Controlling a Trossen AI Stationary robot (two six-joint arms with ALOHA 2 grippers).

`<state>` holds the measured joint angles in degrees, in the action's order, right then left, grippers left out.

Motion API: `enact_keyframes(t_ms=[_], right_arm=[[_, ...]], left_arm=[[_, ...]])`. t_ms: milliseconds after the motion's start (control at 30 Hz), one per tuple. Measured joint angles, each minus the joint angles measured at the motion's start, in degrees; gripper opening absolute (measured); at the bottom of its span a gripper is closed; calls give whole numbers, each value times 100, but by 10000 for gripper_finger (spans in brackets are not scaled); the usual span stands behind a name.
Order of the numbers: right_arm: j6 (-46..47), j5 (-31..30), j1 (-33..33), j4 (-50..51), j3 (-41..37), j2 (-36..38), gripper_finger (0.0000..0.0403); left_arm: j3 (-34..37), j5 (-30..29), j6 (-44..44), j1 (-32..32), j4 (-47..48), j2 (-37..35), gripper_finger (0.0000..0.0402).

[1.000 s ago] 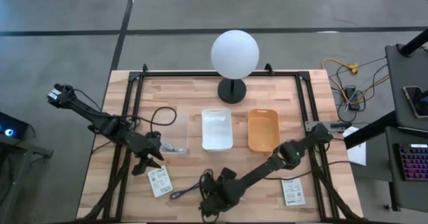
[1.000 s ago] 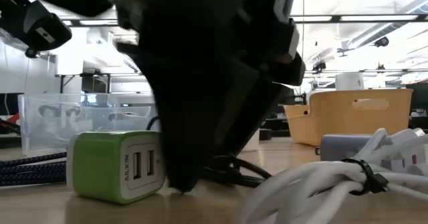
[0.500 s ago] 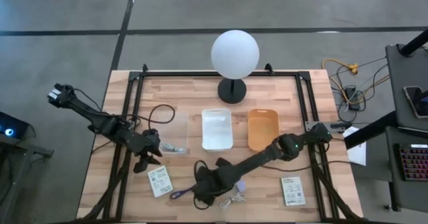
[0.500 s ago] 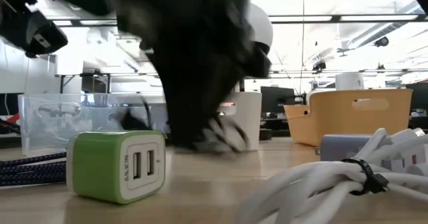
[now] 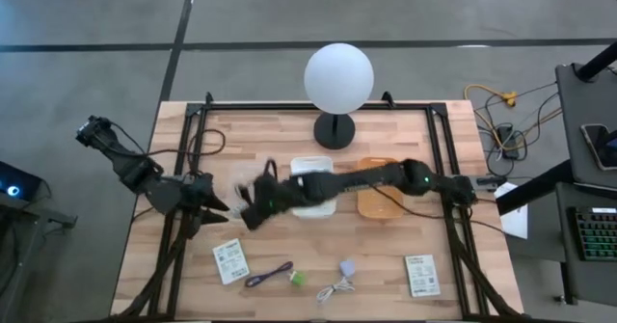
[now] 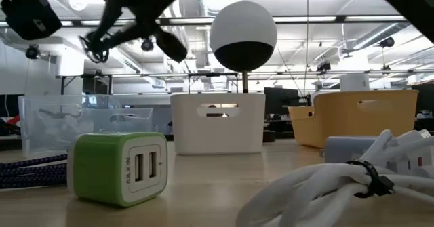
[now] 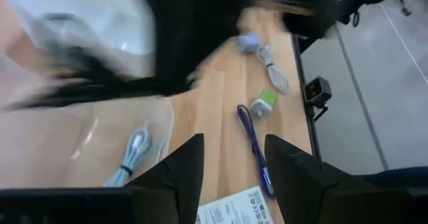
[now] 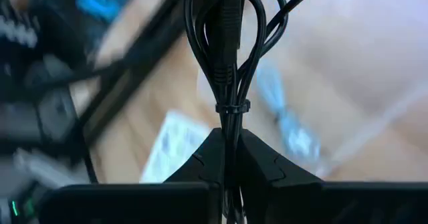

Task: Pick and place items into bin
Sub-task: Put the black charger cable into the transparent bin, then put the blue charger cable into the transparent bin

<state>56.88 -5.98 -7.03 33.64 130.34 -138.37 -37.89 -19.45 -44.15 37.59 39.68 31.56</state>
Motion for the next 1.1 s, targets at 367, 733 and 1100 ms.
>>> enact_keyframes(t_ms=[367, 733, 1100], right_arm=[[645, 520, 517, -500, -39, -406, 120], [-3937, 1096, -615, 2182, 367, -37, 207], [-5029, 622, -1285, 1544, 280, -520, 208]], left_arm=[[30, -217, -37, 39, 696, -176, 141], [69, -209, -49, 39, 733, -178, 141], [92, -209, -1, 39, 739, -161, 141]])
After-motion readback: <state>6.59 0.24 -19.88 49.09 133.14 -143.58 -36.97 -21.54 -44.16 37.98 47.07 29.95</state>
